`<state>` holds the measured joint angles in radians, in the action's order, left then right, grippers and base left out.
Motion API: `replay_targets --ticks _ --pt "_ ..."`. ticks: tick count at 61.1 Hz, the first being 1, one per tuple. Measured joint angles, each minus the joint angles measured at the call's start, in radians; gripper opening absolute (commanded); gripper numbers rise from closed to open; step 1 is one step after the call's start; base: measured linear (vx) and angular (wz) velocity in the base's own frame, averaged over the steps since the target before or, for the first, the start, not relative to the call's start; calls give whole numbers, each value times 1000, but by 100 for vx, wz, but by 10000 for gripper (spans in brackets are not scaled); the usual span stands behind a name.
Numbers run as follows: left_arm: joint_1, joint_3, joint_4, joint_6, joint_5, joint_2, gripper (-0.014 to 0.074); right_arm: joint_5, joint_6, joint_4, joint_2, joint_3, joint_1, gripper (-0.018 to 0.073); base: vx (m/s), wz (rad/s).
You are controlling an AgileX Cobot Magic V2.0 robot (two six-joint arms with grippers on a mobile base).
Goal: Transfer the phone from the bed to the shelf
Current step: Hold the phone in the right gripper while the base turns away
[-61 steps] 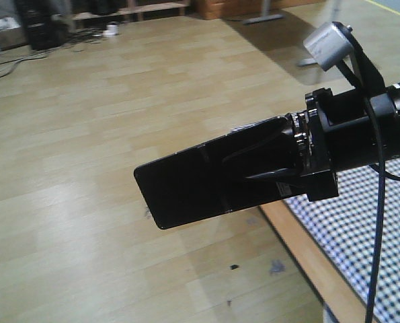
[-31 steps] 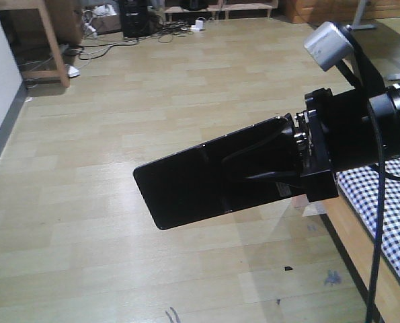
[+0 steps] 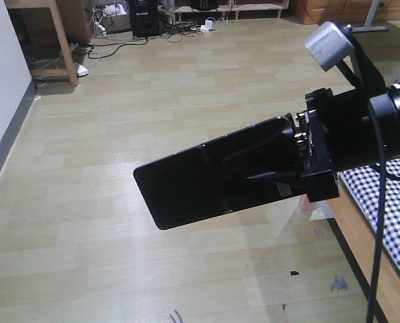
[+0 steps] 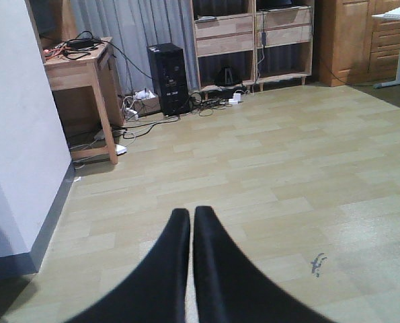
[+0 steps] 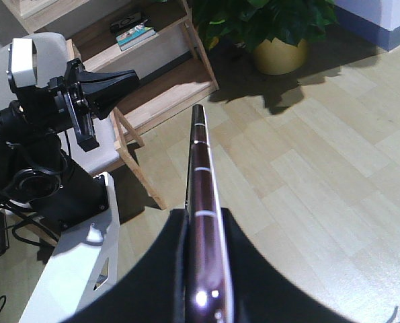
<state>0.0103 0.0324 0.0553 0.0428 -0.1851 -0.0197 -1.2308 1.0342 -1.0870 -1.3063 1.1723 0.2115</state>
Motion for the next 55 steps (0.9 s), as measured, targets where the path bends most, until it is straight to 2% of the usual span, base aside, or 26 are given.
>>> replay_targets --ticks 28,55 --pt "0 0 0 0 0 0 1 0 0 -1 2 0 0 -1 16 1" --pt "0 0 0 0 0 0 1 0 0 -1 2 0 0 -1 32 -5"
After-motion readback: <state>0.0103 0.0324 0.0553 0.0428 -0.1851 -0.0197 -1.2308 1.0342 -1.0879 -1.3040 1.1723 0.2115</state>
